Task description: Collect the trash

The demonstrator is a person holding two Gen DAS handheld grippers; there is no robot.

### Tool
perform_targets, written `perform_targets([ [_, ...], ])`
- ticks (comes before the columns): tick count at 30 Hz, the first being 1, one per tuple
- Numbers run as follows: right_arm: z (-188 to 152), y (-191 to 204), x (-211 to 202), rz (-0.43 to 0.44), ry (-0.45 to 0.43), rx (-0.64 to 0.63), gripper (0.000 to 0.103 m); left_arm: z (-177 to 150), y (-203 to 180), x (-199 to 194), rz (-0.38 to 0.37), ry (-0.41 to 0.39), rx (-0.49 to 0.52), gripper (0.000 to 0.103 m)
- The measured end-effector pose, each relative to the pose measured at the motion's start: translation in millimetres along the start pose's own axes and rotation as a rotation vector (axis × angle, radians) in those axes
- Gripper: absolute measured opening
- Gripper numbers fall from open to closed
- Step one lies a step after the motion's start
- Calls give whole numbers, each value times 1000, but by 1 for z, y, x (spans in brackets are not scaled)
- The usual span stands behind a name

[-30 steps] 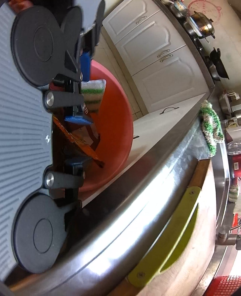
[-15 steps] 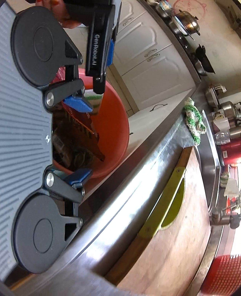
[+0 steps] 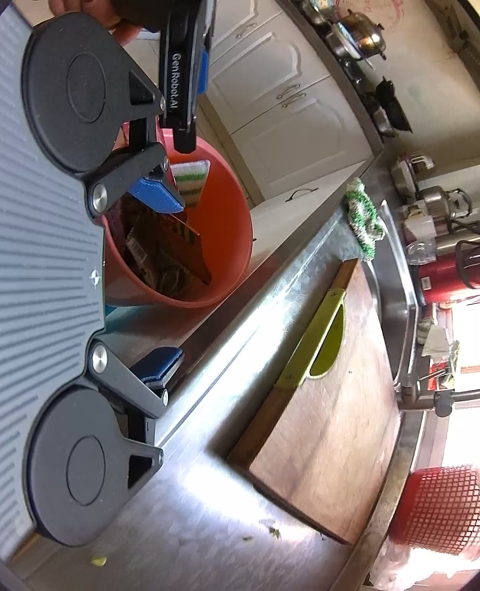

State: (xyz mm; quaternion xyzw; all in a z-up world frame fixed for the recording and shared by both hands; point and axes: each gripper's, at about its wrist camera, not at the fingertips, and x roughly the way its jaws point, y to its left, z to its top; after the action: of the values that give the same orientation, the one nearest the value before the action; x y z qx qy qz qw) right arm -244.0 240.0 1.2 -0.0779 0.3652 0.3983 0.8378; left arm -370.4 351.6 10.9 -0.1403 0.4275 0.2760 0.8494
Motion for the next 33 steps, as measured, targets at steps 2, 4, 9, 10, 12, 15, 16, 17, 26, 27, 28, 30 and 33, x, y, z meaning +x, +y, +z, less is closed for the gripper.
perform_targets([
  [2, -4, 0, -6, 1, -9, -6, 100, -8, -4, -7, 23, -3, -2, 84],
  [4, -7, 0, -11, 10, -13, -10, 100, -16, -8, -14, 44, -8, -6, 84],
  [9, -14, 1, -22, 32, -24, -35, 100, -38, -16, -31, 87, -22, -10, 86],
  [10, -17, 1, -26, 38, -27, -42, 100, -42, -17, -34, 94, -23, -13, 87],
  [12, -24, 1, -32, 45, -29, -56, 100, -50, -19, -40, 107, -26, -18, 87],
  [15, -30, 1, -38, 57, -28, -71, 100, -61, -20, -47, 137, -34, -27, 88],
  [16, -32, 2, -38, 61, -27, -77, 100, -64, -21, -48, 145, -34, -30, 88],
  [17, -33, 1, -41, 65, -27, -84, 100, -67, -21, -50, 151, -34, -33, 88],
  [26, -41, 5, -47, 100, -13, -140, 100, -82, -19, -57, 197, -44, -61, 91],
  [27, -42, 5, -48, 103, -12, -142, 100, -84, -19, -57, 200, -41, -63, 91],
  [28, -42, 5, -47, 104, -11, -144, 100, -85, -19, -58, 203, -39, -67, 91],
  [30, -43, 5, -48, 103, -11, -148, 100, -87, -18, -58, 210, -38, -72, 91],
  [33, -44, 5, -50, 106, -13, -155, 100, -90, -17, -59, 215, -40, -71, 92],
])
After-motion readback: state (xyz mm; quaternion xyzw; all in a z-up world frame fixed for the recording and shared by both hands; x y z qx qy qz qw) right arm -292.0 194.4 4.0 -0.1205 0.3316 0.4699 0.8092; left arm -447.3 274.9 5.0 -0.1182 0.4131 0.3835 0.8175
